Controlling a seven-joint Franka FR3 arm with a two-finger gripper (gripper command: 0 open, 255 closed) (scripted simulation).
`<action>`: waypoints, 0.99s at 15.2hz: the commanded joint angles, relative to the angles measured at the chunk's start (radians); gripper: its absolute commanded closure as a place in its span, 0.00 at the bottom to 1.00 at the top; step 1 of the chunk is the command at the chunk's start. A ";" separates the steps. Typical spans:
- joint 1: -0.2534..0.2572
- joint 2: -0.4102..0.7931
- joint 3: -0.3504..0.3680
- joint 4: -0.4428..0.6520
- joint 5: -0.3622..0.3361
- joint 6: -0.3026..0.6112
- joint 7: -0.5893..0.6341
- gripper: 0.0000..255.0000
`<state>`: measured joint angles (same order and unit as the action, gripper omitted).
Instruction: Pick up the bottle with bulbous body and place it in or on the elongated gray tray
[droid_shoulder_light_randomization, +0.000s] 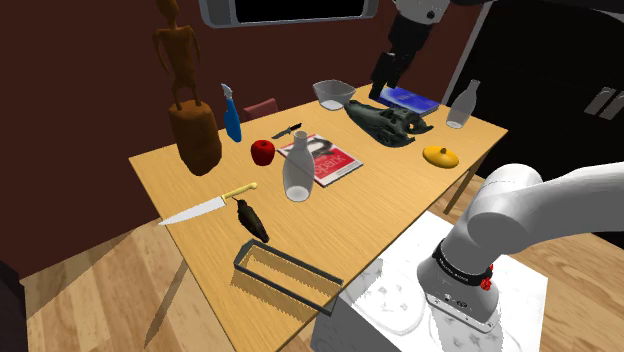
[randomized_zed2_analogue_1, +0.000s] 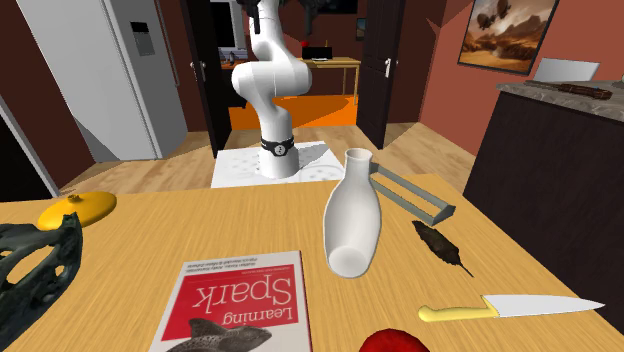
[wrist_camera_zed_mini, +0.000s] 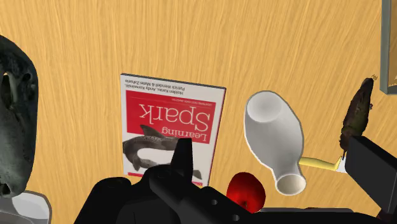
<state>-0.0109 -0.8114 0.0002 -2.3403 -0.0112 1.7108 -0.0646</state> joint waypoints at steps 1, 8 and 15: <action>0.000 0.000 0.000 0.000 0.000 0.000 0.000 0.00; 0.010 0.183 0.063 -0.035 0.028 0.207 0.083 0.00; 0.014 0.413 0.122 -0.002 0.032 0.394 0.168 0.00</action>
<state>0.0021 -0.4239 0.1147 -2.3418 0.0212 2.0794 0.0909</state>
